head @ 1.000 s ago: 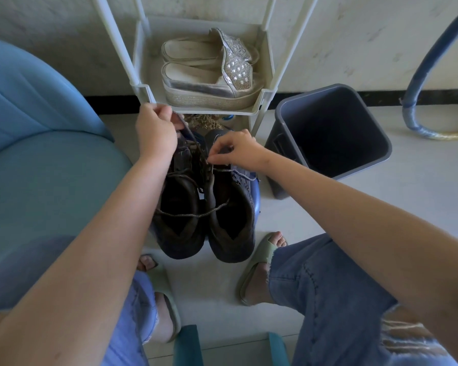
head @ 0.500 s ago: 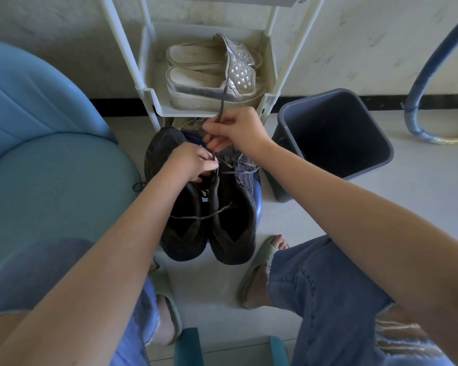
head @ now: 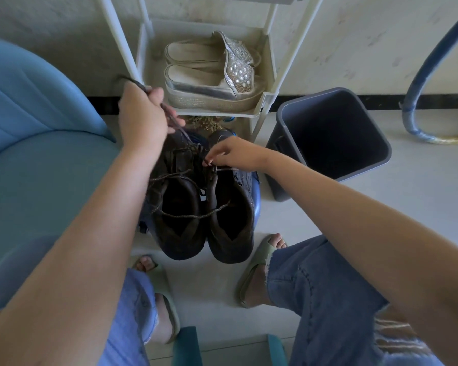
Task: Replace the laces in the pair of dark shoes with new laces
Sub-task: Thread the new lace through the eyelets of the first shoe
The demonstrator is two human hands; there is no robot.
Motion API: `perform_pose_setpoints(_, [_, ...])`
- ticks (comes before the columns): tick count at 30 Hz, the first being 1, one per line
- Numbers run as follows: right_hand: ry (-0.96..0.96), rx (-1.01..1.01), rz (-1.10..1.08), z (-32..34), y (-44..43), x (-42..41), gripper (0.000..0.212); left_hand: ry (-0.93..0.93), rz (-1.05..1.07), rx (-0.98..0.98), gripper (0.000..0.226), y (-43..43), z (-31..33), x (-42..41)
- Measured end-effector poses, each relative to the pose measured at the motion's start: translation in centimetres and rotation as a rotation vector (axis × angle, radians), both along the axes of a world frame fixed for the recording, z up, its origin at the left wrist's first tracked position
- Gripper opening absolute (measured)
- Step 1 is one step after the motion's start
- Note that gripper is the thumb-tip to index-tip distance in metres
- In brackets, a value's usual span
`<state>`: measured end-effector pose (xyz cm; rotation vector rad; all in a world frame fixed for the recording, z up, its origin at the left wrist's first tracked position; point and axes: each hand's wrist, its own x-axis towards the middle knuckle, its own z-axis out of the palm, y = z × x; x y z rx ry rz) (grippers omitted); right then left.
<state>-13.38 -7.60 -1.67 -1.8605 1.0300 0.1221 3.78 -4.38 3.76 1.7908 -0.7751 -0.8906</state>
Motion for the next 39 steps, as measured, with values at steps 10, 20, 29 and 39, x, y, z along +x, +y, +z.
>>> perform_pose_setpoints(10, [-0.323,-0.089,-0.327,0.8,-0.5,1.0,0.013,0.229,-0.406,0.589,0.043,1.6,-1.6,-4.1])
perform_pose_setpoints(20, [-0.401,0.192,-0.333,1.4,-1.5,-0.2,0.020,0.349,-0.511,0.496,0.015,1.5,-2.2,-2.4])
perform_pose_setpoints(29, [0.417,-0.121,-0.083,-0.6,-2.8,-3.8,0.032,-0.401,-0.535,0.832,0.024,1.3,-2.0,-2.1])
perform_pose_setpoints(39, [0.498,-0.129,0.038,-1.4,-2.3,-4.3,0.030,-0.837,-0.392,0.422,0.037,1.2,-1.4,-3.1])
